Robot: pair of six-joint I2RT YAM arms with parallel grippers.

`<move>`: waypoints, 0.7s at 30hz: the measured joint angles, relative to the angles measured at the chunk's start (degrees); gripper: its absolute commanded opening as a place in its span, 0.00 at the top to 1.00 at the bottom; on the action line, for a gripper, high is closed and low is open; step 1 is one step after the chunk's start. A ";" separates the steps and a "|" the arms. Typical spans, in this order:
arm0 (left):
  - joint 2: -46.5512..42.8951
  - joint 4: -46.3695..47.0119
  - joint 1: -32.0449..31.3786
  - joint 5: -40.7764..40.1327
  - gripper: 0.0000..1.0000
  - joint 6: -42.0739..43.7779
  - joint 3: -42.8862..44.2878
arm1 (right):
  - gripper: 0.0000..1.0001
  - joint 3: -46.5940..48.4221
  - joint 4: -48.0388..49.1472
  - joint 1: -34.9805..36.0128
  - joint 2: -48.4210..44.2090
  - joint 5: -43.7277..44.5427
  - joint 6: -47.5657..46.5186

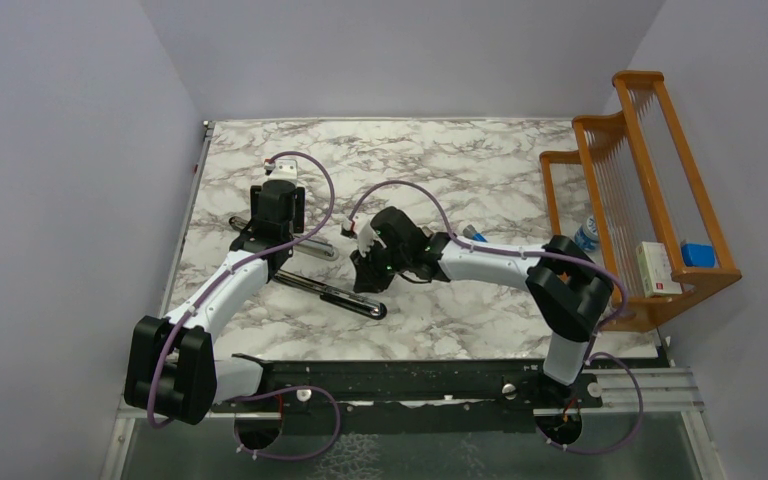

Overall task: Load the staples into the stapler
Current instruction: Install the staple into the stapler.

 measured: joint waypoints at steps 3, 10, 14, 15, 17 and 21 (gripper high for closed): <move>0.00 0.00 0.02 0.00 0.38 -0.02 0.00 | 0.86 0.00 -1.33 0.66 0.00 1.86 -0.02; 0.00 0.00 0.02 0.00 0.38 -0.02 0.00 | 0.86 0.00 -2.78 1.57 -0.15 4.61 0.00; 0.00 0.00 0.02 0.00 0.38 -0.02 0.00 | 0.86 0.00 -2.99 1.84 -0.15 4.72 0.02; 0.00 0.00 0.02 0.00 0.38 -0.02 0.00 | 0.86 0.00 -3.10 1.90 -0.15 4.72 0.02; 0.00 0.00 0.02 0.00 0.38 -0.02 0.00 | 0.85 0.00 -3.17 2.08 -0.15 4.72 0.02; 0.00 0.00 0.02 0.00 0.38 -0.02 0.00 | 0.85 0.00 -3.23 2.45 -0.15 4.70 0.02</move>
